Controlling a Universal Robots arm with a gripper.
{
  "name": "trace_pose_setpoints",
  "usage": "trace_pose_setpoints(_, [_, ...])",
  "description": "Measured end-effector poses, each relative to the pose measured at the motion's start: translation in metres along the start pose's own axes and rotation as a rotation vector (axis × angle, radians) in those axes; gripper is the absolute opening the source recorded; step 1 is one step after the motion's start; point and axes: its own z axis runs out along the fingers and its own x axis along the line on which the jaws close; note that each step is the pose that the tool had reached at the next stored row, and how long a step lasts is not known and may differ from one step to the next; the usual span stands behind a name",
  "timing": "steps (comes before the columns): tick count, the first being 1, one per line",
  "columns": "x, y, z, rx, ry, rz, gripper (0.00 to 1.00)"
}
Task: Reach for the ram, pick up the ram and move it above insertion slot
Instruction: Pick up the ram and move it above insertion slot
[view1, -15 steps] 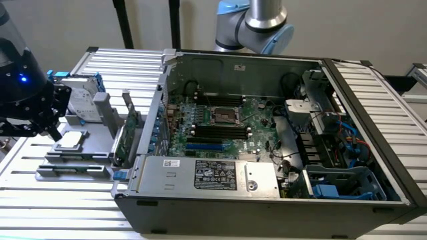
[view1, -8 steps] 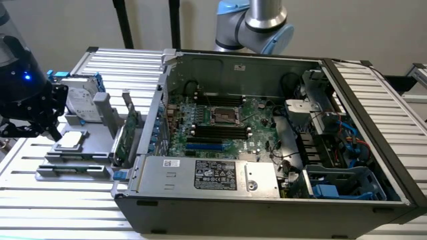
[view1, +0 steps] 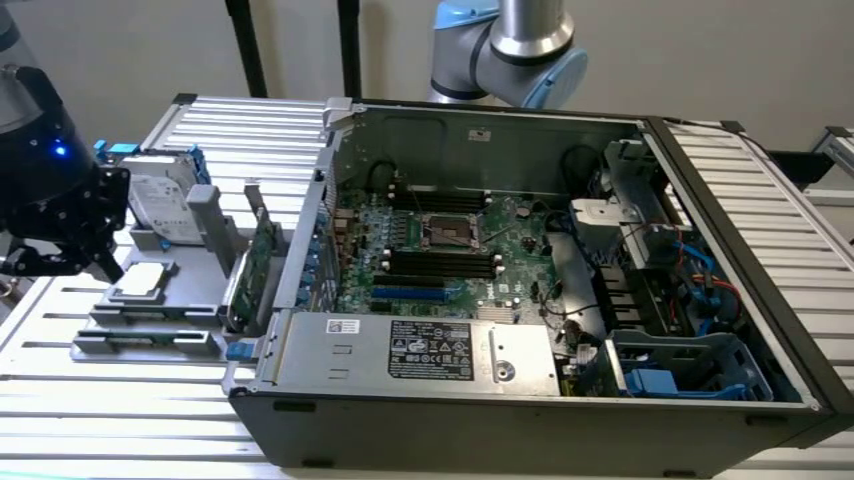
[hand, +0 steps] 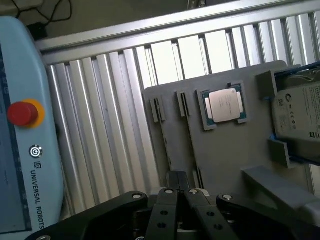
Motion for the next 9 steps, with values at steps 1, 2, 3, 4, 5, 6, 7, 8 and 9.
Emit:
trace_pose_setpoints(1, [0.0000,0.0000,0.0000,0.0003,0.0007,-0.018,0.11])
trace_pose_setpoints(2, [0.0000,0.0000,0.0000,0.0006,0.0013,-0.036,0.11])
trace_pose_setpoints(3, [0.0000,0.0000,0.0000,0.0008,0.0019,-0.054,0.11])
trace_pose_setpoints(4, [0.0000,0.0000,0.0000,0.0013,0.0025,-0.072,0.11])
trace_pose_setpoints(5, [0.0000,0.0000,0.0000,0.0013,0.0030,-0.087,0.11])
trace_pose_setpoints(6, [0.0000,0.0000,0.0000,0.0014,0.0032,-0.092,0.11])
trace_pose_setpoints(7, [0.0000,0.0000,0.0000,0.0014,0.0032,-0.092,0.11])
trace_pose_setpoints(8, [0.0000,0.0000,0.0000,0.0014,0.0033,-0.092,0.11])
trace_pose_setpoints(9, [0.0000,0.0000,0.0000,0.0014,0.0032,-0.092,0.11])
